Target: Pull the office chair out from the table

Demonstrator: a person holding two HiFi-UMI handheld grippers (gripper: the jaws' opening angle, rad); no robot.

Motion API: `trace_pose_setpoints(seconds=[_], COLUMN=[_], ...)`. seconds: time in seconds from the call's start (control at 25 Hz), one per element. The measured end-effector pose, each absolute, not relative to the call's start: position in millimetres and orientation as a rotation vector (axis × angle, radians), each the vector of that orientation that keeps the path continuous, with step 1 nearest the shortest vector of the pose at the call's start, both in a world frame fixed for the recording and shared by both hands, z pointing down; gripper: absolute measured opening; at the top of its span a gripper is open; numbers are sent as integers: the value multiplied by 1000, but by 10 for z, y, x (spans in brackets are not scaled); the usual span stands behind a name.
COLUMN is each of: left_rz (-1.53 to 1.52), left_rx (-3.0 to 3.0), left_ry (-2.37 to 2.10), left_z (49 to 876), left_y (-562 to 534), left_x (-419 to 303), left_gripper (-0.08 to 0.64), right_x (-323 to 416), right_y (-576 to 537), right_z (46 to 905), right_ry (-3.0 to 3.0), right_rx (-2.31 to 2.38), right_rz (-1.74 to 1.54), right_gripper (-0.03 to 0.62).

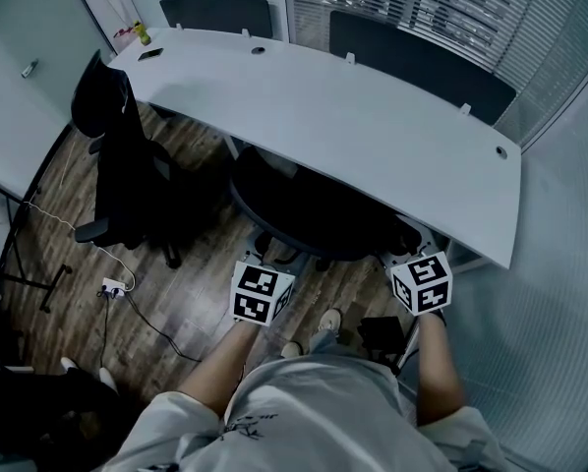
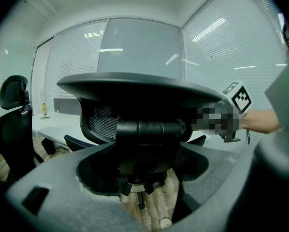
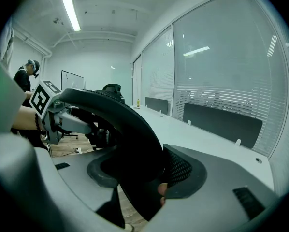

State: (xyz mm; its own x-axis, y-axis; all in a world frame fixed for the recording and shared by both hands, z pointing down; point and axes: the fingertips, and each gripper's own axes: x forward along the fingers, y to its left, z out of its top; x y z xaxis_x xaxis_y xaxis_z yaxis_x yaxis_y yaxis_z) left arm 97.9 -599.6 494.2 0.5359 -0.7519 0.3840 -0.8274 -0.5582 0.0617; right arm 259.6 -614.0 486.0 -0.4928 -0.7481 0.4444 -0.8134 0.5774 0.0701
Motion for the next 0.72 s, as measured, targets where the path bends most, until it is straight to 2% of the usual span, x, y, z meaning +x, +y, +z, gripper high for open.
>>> trace_pose_setpoints(seconds=[0.72], left_rz=[463], left_rx=[2555], left_ry=[-1303], left_z=[4903], left_y=[-5530], left_x=[672], left_gripper=[319], right_x=[2307], right_y=[-5569], right_z=[4856], right_ry=[-2343], right_rx=[1297], right_rz=[256], right_gripper=[215])
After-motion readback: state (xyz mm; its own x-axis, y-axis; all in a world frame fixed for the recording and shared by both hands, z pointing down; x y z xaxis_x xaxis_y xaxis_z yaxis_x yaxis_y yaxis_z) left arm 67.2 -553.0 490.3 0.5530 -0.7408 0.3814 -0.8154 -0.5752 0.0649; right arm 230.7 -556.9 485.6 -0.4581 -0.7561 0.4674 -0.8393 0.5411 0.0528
